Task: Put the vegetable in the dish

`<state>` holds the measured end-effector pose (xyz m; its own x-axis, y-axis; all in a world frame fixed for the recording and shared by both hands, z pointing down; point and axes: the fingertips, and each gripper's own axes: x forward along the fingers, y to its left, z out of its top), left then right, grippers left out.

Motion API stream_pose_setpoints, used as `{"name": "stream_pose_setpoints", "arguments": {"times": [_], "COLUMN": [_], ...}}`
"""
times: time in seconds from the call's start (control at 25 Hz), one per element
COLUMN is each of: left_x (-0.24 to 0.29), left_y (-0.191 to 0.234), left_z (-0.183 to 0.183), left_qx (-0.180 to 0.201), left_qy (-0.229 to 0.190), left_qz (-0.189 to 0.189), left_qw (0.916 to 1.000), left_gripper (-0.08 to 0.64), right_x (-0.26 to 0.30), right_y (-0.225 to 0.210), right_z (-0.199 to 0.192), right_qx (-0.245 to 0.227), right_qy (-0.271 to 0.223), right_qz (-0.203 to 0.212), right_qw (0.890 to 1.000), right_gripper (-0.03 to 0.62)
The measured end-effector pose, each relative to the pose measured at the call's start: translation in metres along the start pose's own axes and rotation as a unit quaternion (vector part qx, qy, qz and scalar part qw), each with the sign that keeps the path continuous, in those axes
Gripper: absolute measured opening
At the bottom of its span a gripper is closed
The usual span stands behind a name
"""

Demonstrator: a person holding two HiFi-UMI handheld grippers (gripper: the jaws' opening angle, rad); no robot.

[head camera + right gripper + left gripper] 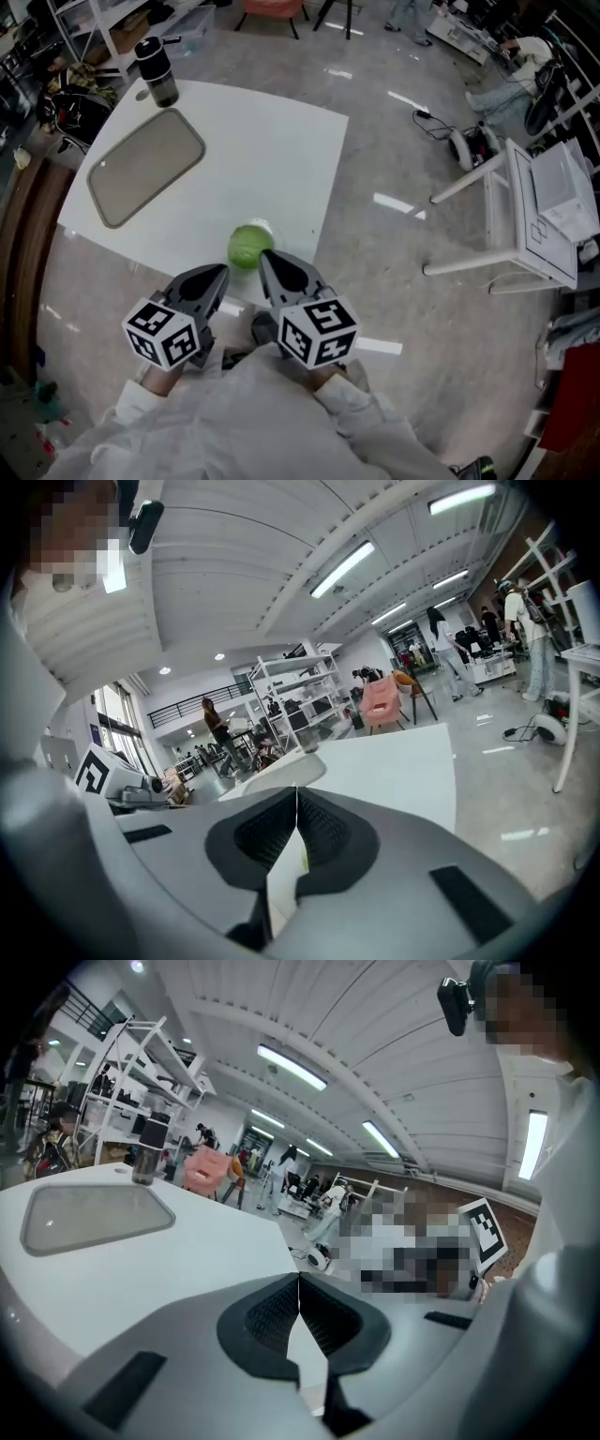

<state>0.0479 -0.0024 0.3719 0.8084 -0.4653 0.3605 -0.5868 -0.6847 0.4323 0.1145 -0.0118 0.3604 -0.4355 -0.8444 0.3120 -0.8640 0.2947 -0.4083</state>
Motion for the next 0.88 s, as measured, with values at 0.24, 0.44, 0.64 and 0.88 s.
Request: {"name": "stream_pose_setpoints", "arguments": {"times": [0.24,0.44,0.64,0.88], "left_x": [0.017,0.014,0.015,0.006], "left_y": [0.007,0.013,0.018,0.022], "left_z": [0.013,0.011,0.008,0.009], "left_qx": [-0.008,-0.01,-0.016,-0.015], "left_qy": [-0.013,-0.003,0.007,0.02], "left_qz": [0.009,0.014,0.013,-0.001], "left_qw": [0.9998,0.9999,0.9998,0.9997], "left_gripper": [0.009,0.009,0.009,0.009], "right_x": [0.009,0.01,0.015,0.016], "right_y": [-0.016,-0.019,-0.021,-0.03], "right_z": [0.007,0.002,-0.004,0.002], "right_qx": [-0.01,-0.002,0.01,0.033], "right_qy": [0.018,0.025,0.028,0.013], "right_qz": [0.004,-0.007,-0.012,-0.046], "right_qw": [1.0,1.0,0.999,0.998], "right_gripper": [0.014,0.014,0.014,0.014]}}
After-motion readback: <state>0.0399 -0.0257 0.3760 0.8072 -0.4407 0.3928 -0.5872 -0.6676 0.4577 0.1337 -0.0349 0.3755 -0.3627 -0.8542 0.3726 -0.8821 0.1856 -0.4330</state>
